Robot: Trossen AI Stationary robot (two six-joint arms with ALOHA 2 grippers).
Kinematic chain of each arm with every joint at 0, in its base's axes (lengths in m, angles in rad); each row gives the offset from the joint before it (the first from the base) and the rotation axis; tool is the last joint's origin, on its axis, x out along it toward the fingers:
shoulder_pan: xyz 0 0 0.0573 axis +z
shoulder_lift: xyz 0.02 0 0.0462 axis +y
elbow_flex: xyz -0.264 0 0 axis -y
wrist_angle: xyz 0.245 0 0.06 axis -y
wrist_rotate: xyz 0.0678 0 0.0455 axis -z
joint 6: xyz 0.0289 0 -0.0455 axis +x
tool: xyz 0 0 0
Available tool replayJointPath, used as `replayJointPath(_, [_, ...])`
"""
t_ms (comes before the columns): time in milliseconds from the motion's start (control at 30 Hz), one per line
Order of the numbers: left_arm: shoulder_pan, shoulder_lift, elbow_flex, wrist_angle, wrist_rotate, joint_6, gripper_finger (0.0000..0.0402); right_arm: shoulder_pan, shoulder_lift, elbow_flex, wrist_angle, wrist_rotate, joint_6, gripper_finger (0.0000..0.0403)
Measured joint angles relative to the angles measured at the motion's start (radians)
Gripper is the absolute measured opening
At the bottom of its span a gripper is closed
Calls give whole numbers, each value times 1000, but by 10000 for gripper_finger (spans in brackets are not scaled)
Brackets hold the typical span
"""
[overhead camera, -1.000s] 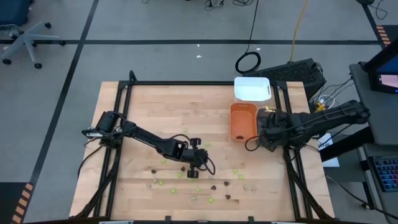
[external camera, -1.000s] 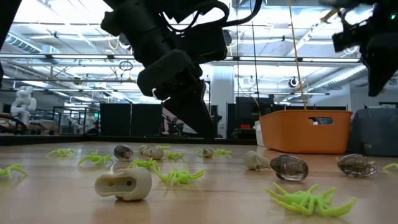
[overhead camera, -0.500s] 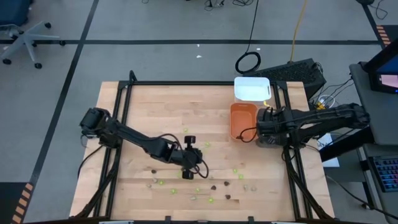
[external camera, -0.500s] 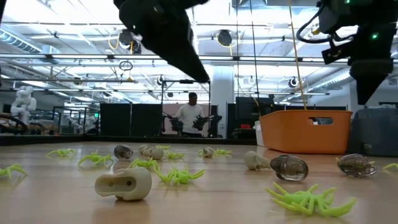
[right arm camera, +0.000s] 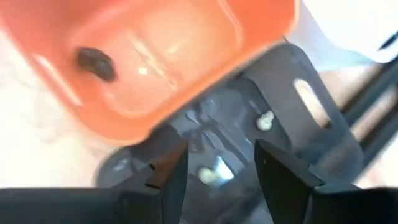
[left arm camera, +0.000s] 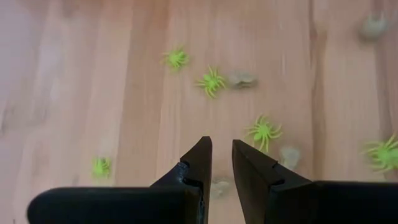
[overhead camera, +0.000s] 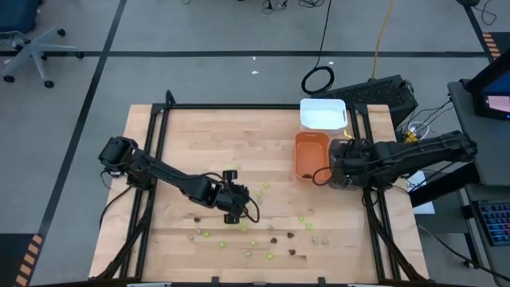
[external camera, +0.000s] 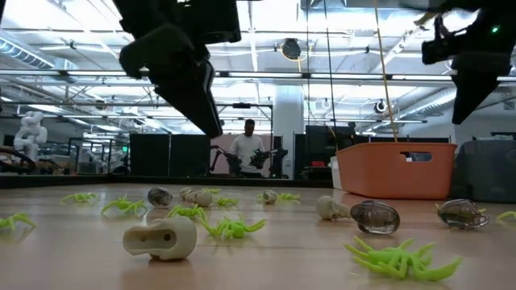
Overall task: Sort Halloween decoration
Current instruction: Put the white skull toy into the black bin
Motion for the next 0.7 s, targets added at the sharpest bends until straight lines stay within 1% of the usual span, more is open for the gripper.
replayJointPath(133, [-23,-1,-33,-29,1,-5,66,76,-39,0,72,4,22,167])
replayJointPath(200, [-26,1,-51,-23,-11,-21,66,114,-46,0,139,27,17,167])
replayJointPath(333, [-16,-1,-66,-37,-25,-78,66,191,-43,0,279,100,-51,167])
replayJointPath(467, [-18,-1,-69,-54,-11,-82,71,255,-31,0,403,161,-147,167])
replayJointPath(567, [-10,-1,-91,-49,2,-44,94,289,-14,0,481,163,-212,167])
replayJointPath(700, [12,-1,-124,-44,18,36,151,325,28,0,561,161,-263,167])
